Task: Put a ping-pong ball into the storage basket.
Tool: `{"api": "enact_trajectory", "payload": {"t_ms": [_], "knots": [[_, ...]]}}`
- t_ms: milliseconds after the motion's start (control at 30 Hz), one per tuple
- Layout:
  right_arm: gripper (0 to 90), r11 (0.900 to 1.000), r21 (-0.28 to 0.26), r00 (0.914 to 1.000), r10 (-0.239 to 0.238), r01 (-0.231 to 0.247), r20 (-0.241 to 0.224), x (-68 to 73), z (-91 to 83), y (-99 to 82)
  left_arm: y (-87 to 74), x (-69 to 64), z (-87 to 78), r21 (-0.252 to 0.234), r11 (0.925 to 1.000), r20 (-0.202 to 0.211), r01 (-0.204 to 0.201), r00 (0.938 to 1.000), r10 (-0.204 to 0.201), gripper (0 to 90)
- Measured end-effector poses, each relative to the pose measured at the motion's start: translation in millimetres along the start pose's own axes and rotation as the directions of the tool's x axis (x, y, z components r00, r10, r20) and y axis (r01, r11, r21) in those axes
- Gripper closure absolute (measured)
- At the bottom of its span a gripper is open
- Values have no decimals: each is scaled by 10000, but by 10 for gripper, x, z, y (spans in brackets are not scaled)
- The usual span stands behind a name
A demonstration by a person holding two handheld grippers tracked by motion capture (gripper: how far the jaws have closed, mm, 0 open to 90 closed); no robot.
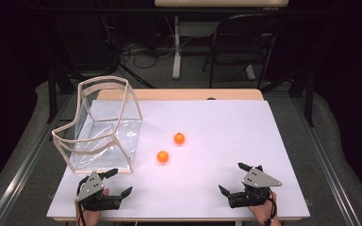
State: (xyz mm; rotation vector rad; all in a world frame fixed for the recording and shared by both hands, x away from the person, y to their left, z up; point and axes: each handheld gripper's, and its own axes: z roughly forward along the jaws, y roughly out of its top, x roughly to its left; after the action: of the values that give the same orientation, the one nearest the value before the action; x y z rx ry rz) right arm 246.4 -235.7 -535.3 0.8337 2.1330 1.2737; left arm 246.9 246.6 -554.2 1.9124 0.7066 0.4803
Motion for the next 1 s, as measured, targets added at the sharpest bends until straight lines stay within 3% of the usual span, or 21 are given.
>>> {"api": "enact_trajectory", "payload": {"t_ms": [533,1000], "knots": [[0,9994,351,10000,-10,12,-79,46,57,66,15,-7,22,40,10000,72,64,10000,-64,160],[0,9959,887,9984,-97,146,-553,136,214,177,22,-21,41,131,9999,186,3,9998,-6,160]]}}
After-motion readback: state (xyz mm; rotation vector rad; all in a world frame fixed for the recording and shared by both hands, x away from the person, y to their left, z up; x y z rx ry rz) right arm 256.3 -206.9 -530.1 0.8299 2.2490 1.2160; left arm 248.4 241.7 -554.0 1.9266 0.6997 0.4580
